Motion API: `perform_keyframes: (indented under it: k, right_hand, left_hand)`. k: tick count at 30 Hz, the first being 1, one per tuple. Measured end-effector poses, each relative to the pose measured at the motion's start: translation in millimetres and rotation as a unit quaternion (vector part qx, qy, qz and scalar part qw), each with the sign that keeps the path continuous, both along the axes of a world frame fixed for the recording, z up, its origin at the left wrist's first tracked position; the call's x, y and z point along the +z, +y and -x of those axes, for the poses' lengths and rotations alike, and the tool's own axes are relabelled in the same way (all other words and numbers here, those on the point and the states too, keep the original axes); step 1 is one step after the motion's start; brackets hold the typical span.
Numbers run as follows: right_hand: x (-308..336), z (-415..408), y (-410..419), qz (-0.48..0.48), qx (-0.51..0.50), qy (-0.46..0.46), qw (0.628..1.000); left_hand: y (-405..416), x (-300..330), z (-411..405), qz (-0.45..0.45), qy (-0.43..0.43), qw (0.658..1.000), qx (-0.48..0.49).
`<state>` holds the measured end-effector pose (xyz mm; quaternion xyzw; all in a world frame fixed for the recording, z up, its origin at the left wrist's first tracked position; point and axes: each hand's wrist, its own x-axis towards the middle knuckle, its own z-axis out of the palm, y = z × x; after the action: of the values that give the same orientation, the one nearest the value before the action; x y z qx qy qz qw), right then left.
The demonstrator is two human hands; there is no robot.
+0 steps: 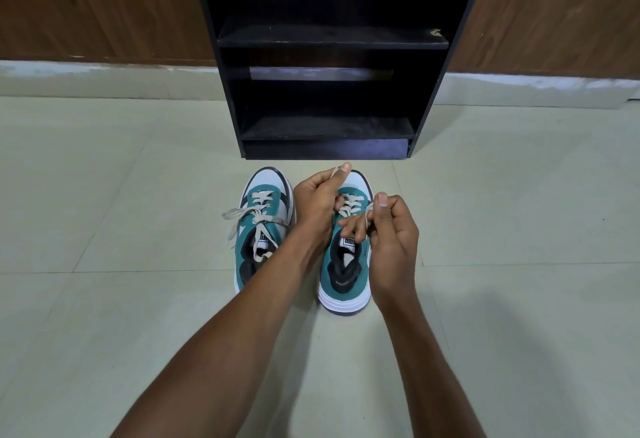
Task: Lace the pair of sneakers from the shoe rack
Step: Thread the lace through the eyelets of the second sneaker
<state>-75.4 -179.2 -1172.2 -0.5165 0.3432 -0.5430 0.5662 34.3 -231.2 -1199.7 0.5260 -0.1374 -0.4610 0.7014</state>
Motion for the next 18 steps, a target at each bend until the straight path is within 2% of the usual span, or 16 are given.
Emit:
perform_keyframes:
  k: [7,13,18]
  right_hand:
    - [-3.9,-1.1,-0.6,0.001,0.018,0.031,0.999]
    - [1.8,-3.0,0.7,-0.016,0.000,0.046,0.999]
    - [-1.3,-1.5,10.1,0.017,-0.011,0.111,0.994]
  left_hand:
    - [-8.4,2.0,-3.4,-0.010,0.049,0.998,0.034]
    - [-13.1,2.9,-12.6,0.101,0.195,0.976,-0.013]
    - [-22.4,-4.9,-20.5,0.045,0.091,0.994,0.037]
